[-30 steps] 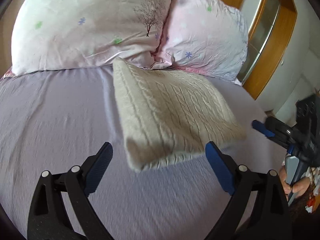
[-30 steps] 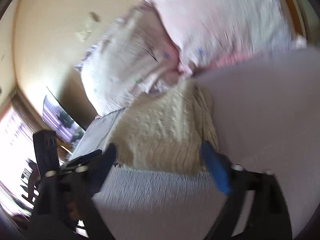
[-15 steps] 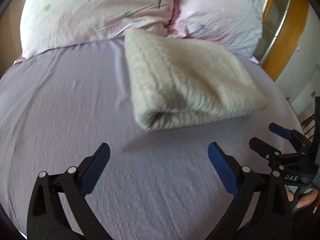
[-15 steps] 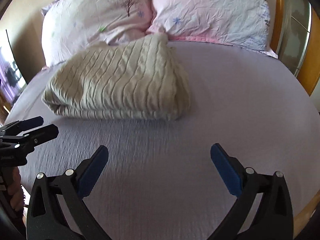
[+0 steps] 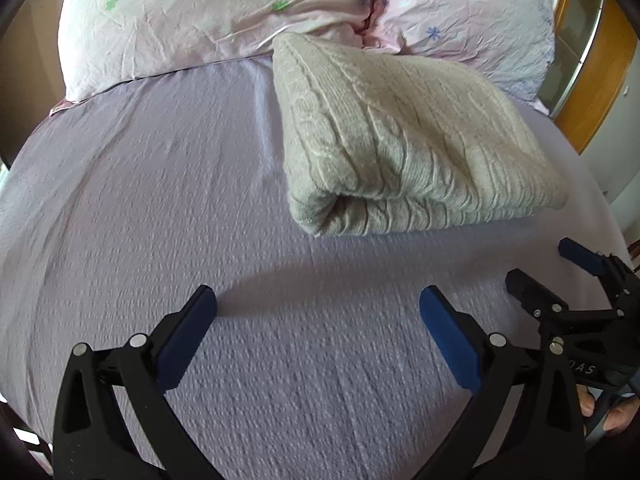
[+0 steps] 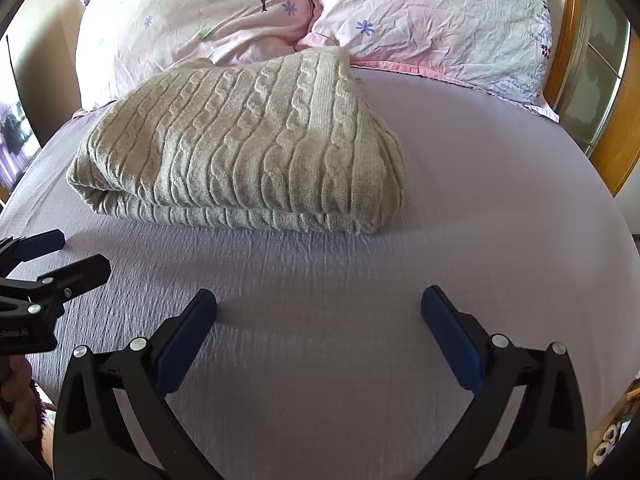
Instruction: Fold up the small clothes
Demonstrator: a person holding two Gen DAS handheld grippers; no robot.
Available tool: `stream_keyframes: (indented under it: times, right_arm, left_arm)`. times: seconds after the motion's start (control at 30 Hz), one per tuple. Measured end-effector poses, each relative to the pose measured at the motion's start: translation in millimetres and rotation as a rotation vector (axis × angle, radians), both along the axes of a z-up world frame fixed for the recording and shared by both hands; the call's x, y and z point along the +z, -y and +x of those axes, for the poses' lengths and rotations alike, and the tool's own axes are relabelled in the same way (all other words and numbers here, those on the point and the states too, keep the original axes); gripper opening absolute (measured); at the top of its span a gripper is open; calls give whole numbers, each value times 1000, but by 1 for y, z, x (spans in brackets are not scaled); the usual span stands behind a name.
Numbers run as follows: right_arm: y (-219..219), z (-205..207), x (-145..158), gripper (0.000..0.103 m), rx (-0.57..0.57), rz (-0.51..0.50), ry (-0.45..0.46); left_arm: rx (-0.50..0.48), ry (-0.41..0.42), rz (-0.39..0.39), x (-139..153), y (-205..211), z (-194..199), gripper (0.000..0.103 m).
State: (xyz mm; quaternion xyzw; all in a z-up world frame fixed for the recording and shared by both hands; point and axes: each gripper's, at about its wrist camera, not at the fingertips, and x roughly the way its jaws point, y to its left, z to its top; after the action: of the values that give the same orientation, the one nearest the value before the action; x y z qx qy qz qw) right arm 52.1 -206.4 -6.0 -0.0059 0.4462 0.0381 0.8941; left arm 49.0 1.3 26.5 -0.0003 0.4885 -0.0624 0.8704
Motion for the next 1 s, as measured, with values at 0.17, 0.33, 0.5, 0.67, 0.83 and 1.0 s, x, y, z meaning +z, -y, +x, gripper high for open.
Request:
stream_keyframes:
  times: [0.17, 0.33, 0.5, 0.67, 0.83, 1.0]
  right_arm:
    - [0, 0, 0, 102, 1, 0, 5]
    - [0, 0, -1, 102, -1, 2, 11]
    - [0, 0, -1, 102, -7, 3, 13]
    - [0, -2, -1, 102, -14, 2, 16]
    - [0, -2, -1, 102, -16, 3, 16]
    - [-1, -2, -1, 102, -17, 3, 16]
  left_arm:
    - [22, -12, 65, 0, 7, -2, 101]
    - [40, -14, 66, 2, 6, -2, 101]
    - [39, -14, 66, 2, 6, -1, 101]
    - [48, -11, 65, 2, 6, -2, 101]
    - [52, -10, 67, 3, 6, -1, 101]
    - [54, -10, 66, 2, 6, -2, 101]
